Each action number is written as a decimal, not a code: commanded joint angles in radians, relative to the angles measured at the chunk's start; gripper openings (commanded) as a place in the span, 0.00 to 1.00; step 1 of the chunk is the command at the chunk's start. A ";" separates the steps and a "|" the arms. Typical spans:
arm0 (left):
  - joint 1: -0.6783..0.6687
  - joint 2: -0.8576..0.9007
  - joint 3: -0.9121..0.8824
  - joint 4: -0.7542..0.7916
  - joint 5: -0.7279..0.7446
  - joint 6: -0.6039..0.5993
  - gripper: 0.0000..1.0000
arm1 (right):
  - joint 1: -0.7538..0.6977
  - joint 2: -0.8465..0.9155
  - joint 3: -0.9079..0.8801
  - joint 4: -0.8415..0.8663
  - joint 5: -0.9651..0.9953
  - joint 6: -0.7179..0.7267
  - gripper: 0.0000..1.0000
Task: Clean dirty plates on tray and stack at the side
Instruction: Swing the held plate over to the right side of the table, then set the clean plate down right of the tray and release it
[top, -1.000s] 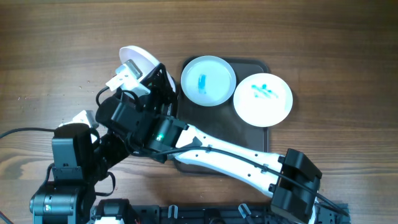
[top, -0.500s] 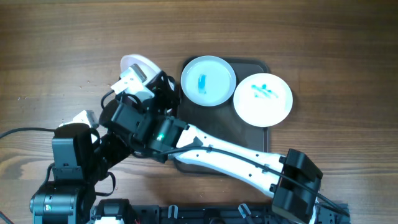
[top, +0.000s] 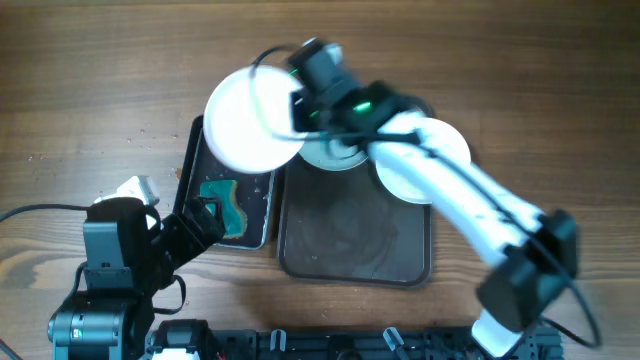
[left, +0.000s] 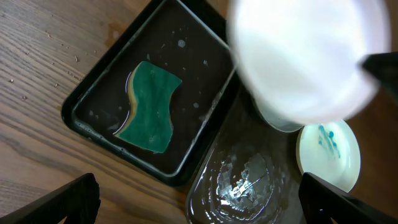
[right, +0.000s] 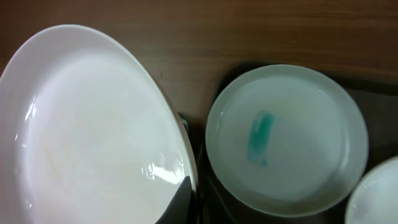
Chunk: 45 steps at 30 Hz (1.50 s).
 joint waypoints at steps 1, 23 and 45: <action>0.006 -0.001 0.019 0.005 0.008 -0.005 1.00 | -0.068 -0.154 0.012 -0.048 -0.157 0.078 0.04; 0.006 -0.001 0.019 0.005 0.008 -0.005 1.00 | -0.780 -0.358 -0.032 -0.466 -0.310 -0.140 0.04; 0.006 -0.001 0.019 0.005 0.008 -0.005 1.00 | -1.320 -0.356 -0.791 0.105 -0.269 -0.153 0.04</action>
